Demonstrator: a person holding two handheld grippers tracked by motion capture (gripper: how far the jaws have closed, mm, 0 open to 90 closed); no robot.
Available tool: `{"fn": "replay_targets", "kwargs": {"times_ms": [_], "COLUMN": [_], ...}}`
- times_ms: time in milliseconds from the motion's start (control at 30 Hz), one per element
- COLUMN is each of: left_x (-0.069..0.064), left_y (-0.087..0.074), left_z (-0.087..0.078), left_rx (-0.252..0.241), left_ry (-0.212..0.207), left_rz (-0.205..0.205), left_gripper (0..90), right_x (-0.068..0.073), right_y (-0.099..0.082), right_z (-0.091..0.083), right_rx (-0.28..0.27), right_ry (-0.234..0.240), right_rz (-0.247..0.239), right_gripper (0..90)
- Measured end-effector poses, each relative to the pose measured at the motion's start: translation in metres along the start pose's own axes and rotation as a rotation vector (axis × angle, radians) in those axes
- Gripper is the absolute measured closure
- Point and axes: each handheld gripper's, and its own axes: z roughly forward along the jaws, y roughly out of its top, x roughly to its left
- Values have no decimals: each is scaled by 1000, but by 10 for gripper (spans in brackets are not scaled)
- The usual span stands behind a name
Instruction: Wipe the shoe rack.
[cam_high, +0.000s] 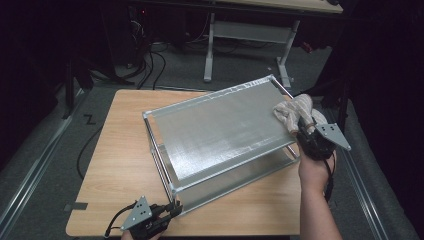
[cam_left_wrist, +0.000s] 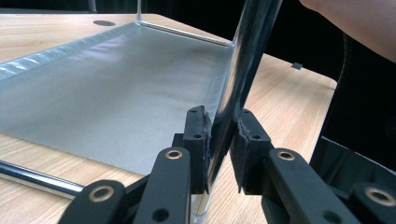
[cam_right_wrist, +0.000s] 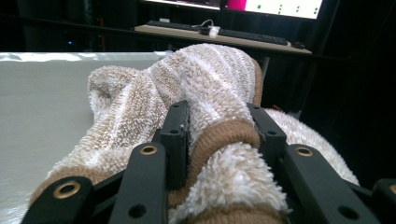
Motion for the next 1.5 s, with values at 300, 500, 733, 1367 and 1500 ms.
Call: {"fn": "replay_targets", "kwargs": {"times_ms": [300,500,733,1367,1500], "left_x": [0,0,0,-1,-1], "left_y": [0,0,0,0,0], "left_z": [1,2,2,3,3], "left_rx": [0,0,1,2,4], "left_ry": [1,1,1,-2,-2], "left_rz": [-1,-4,-5,2,2], "left_gripper": [764,764,764,764,764], "right_x": [19,50,96,205,223], "right_y": [-2,-5,-6,-11,-12], "right_z": [-11,-27,-47,-104,-116], "right_rx": [-16,-37,-61,-148,-164], "right_ry": [61,133,227,502,555], "right_rz": [-7,-18,-58,-144,-159], "right_gripper": [665,665,665,667,667]}}
